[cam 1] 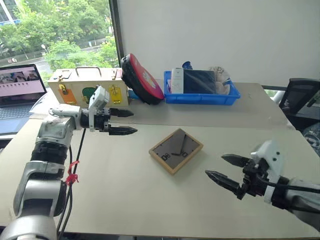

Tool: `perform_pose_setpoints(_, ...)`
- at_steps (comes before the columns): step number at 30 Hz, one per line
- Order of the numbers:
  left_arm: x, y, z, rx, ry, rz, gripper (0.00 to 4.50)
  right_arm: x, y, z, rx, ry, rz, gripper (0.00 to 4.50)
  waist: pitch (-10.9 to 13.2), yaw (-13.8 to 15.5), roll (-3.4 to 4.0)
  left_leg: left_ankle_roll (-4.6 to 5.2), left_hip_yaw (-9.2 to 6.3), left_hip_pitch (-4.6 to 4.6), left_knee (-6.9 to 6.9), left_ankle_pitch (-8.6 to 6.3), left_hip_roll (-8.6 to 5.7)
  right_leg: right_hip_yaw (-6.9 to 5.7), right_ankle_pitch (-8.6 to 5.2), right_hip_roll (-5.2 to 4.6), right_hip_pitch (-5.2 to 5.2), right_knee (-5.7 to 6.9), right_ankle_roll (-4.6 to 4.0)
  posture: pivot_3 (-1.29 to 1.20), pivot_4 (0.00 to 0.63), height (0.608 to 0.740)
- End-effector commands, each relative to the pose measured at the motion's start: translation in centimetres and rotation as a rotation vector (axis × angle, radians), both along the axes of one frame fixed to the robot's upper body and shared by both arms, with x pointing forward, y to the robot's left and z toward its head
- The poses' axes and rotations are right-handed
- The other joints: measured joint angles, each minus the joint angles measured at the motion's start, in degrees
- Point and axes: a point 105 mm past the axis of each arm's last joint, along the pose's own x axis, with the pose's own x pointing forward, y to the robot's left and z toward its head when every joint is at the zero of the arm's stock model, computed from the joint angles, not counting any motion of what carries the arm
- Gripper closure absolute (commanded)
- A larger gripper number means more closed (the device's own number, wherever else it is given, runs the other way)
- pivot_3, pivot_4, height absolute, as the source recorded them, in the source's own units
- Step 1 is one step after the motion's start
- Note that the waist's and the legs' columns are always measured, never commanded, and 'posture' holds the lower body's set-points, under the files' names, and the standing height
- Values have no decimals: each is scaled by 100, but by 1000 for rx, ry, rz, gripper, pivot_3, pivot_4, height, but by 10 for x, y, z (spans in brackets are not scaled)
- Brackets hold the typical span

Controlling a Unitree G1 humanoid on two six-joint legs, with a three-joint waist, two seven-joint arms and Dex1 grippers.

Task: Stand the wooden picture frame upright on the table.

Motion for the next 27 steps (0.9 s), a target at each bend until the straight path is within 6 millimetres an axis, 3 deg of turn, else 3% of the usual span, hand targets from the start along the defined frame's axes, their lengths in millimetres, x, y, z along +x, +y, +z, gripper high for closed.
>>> perform_pose_setpoints(1, 15, -5, 3, 46, -82, 63, 1564, 12, -17, -1, -61, -19, -120, 1464, 0, 3, 0, 0, -2, 0, 2, 0, -1, -1, 0, 0, 1, 2, 0, 0, 150, 731)
perform_pose_setpoints(9, 51, -53, -29, 153, -135, 147, 4442, 44, -21, -32, -156, 23, -258, 4195, -2, 18, -3, 0, -10, -14, 10, 0, -10, -4, -1, -4, -1, 2, 2, 0, 150, 731)
perform_pose_setpoints(10, 53, -63, -39, 183, -133, 138, 4500, 50, -19, -35, -158, 22, -269, 4443, -2, 8, -3, 0, -12, -14, 10, 0, -10, -4, -1, -3, -1, 2, 3, 0, 150, 731)
perform_pose_setpoints(15, 49, -89, -70, 275, -144, 74, 4500, 69, -10, -41, -144, 25, -270, 4443, -1, -15, -2, 0, -14, -15, 6, 0, -13, -3, -2, -3, -4, 6, 3, 0, 150, 731)
perform_pose_setpoints(20, 40, -98, -90, 347, -146, -5, 4500, 87, 2, -48, -158, 29, -219, 4443, -1, -15, 0, 0, -15, -14, 5, 0, -14, -3, -2, -4, -6, 11, 3, 0, 150, 731)
perform_pose_setpoints(27, 18, -95, -99, 354, -34, -164, 4500, 112, 25, -64, -202, 31, -85, 4443, -1, -8, 1, 0, -17, -15, 6, 1, -15, -5, -2, -4, -4, 11, 3, 0, 150, 731)
